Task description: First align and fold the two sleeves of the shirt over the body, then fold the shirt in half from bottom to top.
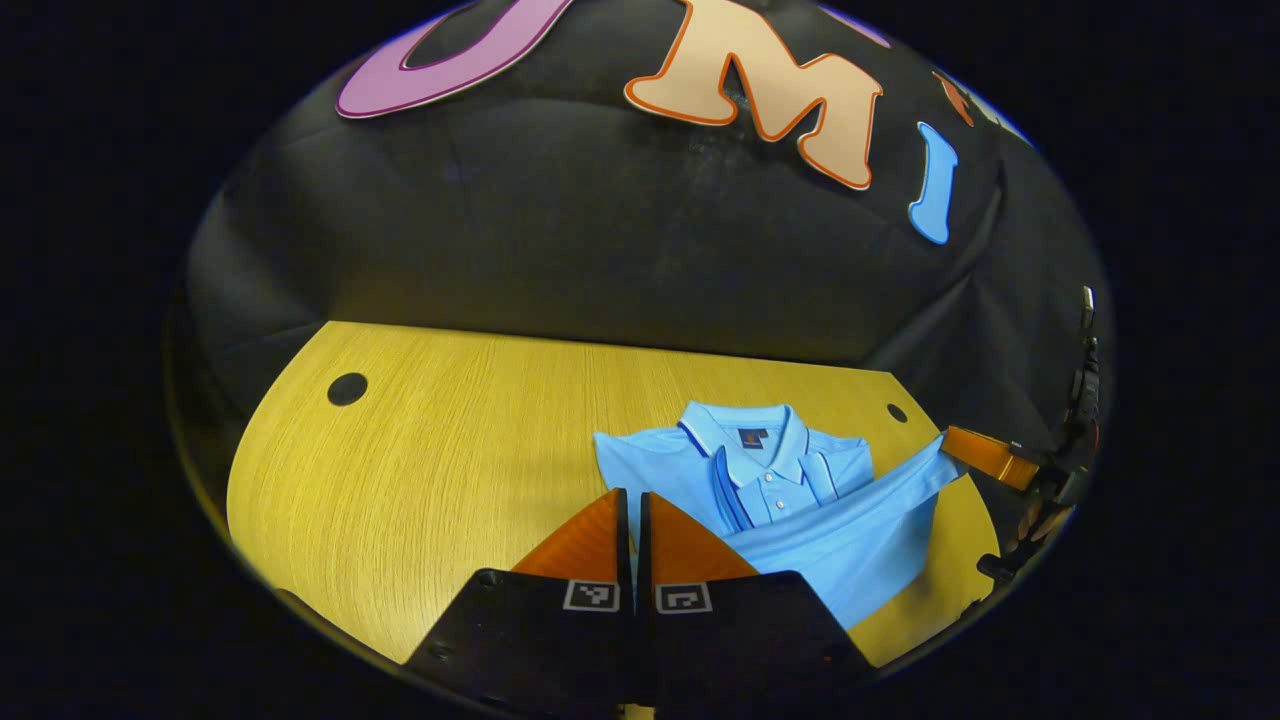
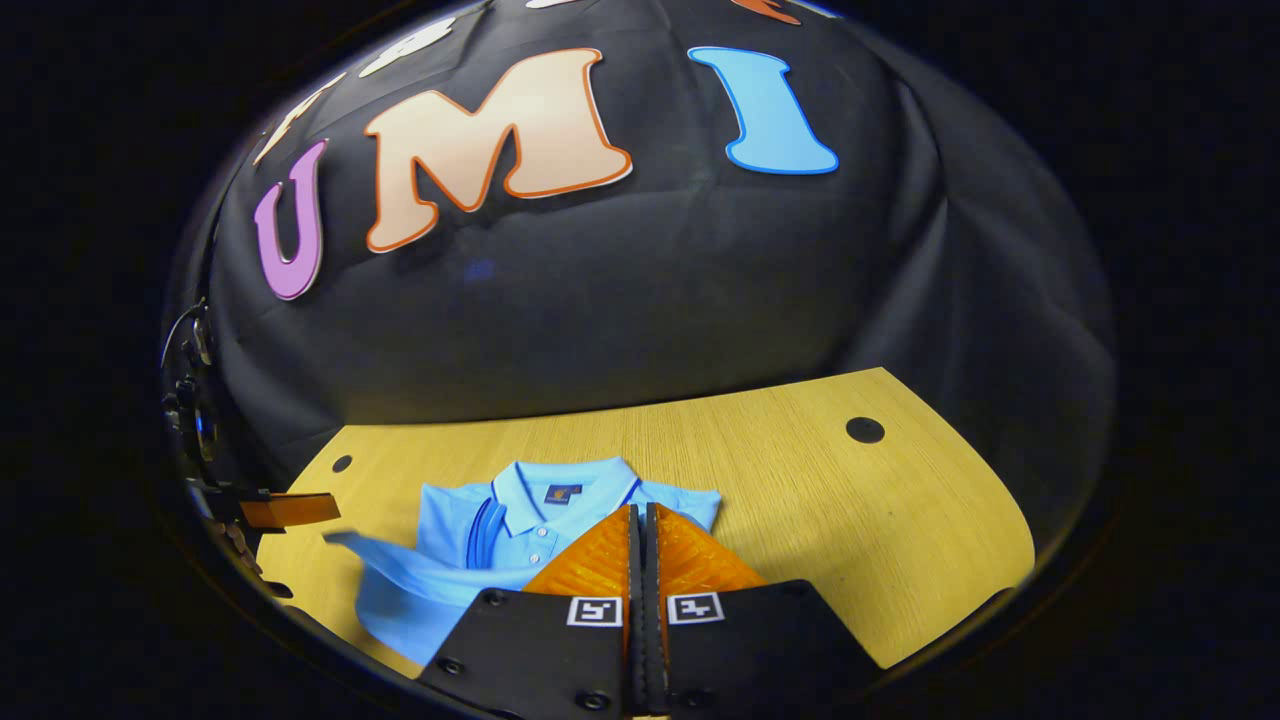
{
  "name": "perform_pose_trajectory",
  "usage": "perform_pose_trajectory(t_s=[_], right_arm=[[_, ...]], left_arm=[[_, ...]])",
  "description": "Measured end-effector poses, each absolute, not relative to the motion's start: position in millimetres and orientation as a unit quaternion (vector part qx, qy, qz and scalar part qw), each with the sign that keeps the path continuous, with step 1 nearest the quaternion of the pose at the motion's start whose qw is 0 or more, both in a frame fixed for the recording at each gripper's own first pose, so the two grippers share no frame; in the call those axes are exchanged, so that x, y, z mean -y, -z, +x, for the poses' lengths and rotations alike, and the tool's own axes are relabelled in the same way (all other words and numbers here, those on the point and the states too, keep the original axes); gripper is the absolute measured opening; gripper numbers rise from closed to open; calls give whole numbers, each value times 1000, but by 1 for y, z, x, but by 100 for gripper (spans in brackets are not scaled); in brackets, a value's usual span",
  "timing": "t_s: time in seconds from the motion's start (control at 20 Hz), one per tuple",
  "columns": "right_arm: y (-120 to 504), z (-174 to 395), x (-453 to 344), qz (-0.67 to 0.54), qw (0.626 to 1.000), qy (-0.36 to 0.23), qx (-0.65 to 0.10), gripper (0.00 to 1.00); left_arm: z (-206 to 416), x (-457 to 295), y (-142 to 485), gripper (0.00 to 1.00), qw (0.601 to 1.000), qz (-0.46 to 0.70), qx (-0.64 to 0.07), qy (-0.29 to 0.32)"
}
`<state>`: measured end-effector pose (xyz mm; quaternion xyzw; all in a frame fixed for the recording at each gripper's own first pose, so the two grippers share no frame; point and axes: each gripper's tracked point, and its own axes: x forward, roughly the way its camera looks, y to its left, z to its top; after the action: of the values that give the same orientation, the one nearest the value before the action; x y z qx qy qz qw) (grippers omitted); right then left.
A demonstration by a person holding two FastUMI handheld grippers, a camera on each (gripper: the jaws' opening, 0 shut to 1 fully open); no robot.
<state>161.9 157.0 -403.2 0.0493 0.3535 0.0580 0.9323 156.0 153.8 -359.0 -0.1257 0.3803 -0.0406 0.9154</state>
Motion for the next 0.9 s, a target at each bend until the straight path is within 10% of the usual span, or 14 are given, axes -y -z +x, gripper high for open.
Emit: perform_pose_trajectory(t_s=[0.4,0.5,0.55,0.7,0.9], right_arm=[[467,195,-155,26,921,-27,-388,2],[481,192,-154,17,916,-21,-401,9],[480,189,-155,16,915,-24,-403,32],[465,189,-158,-2,924,-32,-382,100],[419,179,-166,1,939,-45,-340,99]], left_arm=[[191,-151,420,0,905,-99,-412,41],[190,-146,429,1,902,-122,-412,36],[189,-140,431,4,900,-134,-412,42],[189,-146,426,84,907,-118,-402,35],[177,-143,396,96,917,-123,-378,21]])
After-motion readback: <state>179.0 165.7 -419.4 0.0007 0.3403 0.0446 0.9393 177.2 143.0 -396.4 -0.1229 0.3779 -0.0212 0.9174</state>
